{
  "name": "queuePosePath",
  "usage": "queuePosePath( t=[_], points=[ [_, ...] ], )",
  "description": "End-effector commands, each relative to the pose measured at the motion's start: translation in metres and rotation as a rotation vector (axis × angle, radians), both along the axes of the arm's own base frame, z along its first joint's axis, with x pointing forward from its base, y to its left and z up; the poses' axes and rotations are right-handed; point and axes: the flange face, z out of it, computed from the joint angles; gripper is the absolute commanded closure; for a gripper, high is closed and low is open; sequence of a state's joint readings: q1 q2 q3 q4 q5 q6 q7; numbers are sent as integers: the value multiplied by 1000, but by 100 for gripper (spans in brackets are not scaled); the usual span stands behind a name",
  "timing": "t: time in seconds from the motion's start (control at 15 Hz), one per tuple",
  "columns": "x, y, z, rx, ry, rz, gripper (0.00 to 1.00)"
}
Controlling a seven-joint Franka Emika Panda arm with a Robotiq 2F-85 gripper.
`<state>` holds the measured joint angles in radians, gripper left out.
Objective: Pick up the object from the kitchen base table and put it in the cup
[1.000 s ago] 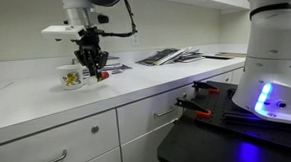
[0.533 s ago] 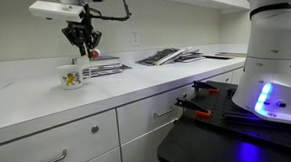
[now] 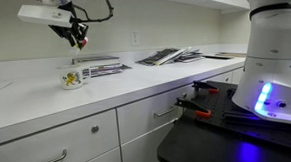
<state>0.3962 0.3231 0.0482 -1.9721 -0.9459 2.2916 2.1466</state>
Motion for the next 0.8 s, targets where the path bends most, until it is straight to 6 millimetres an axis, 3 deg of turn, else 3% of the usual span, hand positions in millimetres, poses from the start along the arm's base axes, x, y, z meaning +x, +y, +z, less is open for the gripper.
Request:
queuePosePath(
  t=[0.0,0.4,0.73],
  points=[
    [22,28,-18,-120,-38,24,93],
    [23,71,-55,-233,-26,80,93],
    [2,80,-73,-285,22,67,93]
  ],
)
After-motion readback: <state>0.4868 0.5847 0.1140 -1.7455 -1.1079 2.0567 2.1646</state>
